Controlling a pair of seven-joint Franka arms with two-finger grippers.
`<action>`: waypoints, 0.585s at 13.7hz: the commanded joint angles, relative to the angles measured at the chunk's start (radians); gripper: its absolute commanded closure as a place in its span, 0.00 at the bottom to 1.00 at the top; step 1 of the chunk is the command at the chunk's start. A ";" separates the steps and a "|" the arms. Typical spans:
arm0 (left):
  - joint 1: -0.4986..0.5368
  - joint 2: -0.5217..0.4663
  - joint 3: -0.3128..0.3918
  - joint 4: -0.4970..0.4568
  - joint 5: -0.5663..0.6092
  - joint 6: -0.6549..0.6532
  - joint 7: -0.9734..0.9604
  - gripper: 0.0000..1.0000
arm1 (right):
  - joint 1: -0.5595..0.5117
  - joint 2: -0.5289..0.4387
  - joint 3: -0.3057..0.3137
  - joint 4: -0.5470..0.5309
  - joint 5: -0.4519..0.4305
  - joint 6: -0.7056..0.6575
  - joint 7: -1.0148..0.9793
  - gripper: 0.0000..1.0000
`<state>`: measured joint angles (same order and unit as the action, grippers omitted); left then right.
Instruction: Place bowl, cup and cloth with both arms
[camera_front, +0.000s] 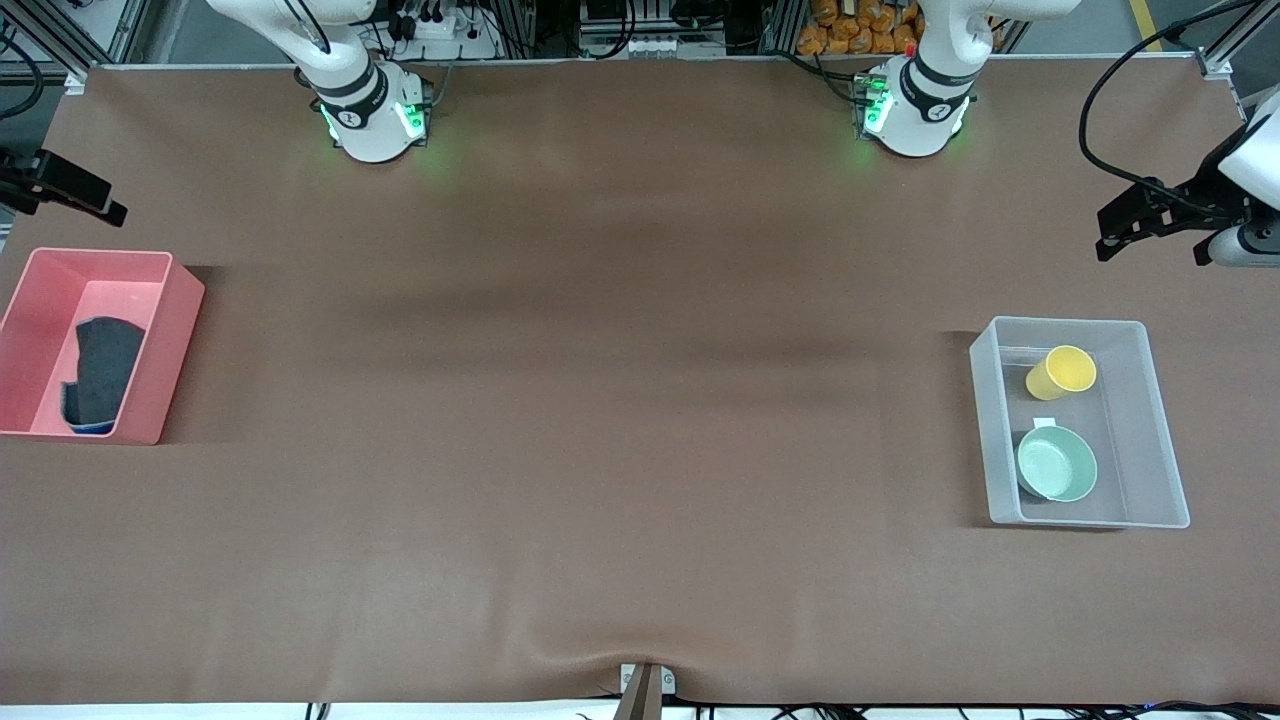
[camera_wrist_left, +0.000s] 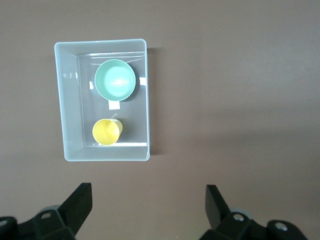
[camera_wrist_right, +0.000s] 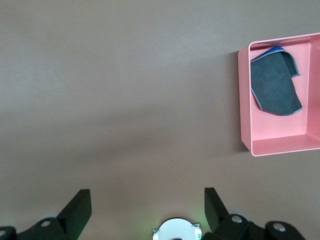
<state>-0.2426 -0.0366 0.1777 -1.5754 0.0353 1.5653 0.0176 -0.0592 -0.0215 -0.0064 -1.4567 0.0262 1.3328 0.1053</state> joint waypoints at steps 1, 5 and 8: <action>0.023 -0.002 0.003 0.009 -0.018 -0.014 0.024 0.00 | 0.012 -0.012 -0.009 0.002 0.008 -0.007 0.014 0.00; 0.153 -0.006 -0.123 0.029 -0.018 -0.028 0.025 0.00 | 0.013 -0.012 -0.006 0.007 0.008 -0.033 0.016 0.00; 0.201 -0.011 -0.168 0.029 -0.021 -0.030 0.028 0.00 | 0.013 -0.012 -0.006 0.009 0.008 -0.035 0.014 0.00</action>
